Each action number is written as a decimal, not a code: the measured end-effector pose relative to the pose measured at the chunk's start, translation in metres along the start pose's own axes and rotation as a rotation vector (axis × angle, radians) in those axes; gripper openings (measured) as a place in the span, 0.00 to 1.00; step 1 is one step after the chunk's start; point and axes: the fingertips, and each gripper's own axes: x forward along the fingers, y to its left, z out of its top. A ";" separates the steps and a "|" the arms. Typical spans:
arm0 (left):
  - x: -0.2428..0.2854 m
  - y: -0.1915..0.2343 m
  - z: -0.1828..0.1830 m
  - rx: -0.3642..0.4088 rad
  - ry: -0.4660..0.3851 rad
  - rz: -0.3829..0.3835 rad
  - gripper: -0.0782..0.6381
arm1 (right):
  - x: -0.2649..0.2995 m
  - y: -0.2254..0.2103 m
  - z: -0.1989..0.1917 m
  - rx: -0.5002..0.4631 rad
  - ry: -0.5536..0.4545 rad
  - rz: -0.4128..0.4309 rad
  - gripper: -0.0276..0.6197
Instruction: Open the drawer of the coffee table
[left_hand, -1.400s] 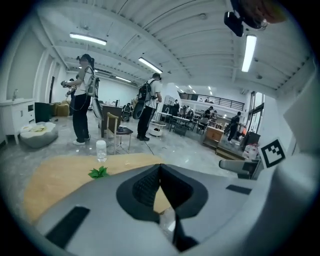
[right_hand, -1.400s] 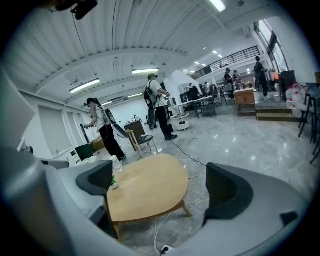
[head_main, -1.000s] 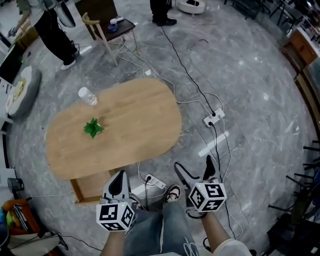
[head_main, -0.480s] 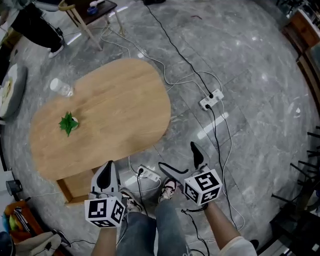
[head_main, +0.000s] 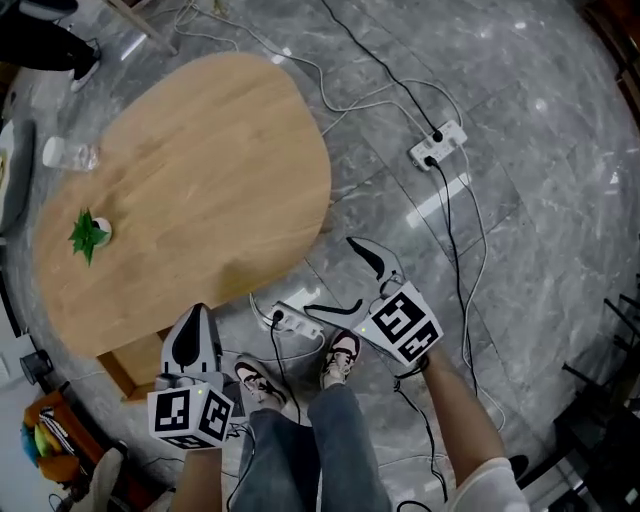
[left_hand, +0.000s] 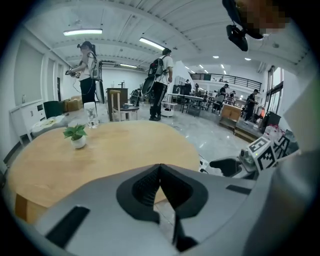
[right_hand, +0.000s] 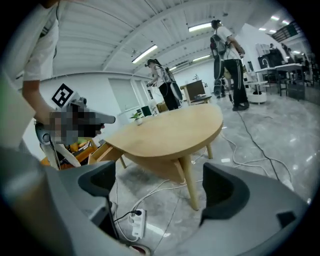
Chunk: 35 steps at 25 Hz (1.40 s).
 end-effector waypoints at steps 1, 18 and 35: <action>0.002 0.000 -0.003 -0.005 0.005 0.003 0.10 | 0.008 -0.003 -0.005 0.002 0.000 0.019 0.89; 0.010 0.030 -0.002 -0.084 0.010 0.145 0.10 | 0.085 -0.021 -0.027 0.016 0.026 0.166 0.70; 0.007 0.057 -0.022 -0.153 0.020 0.215 0.10 | 0.101 -0.025 -0.028 -0.037 0.060 0.188 0.49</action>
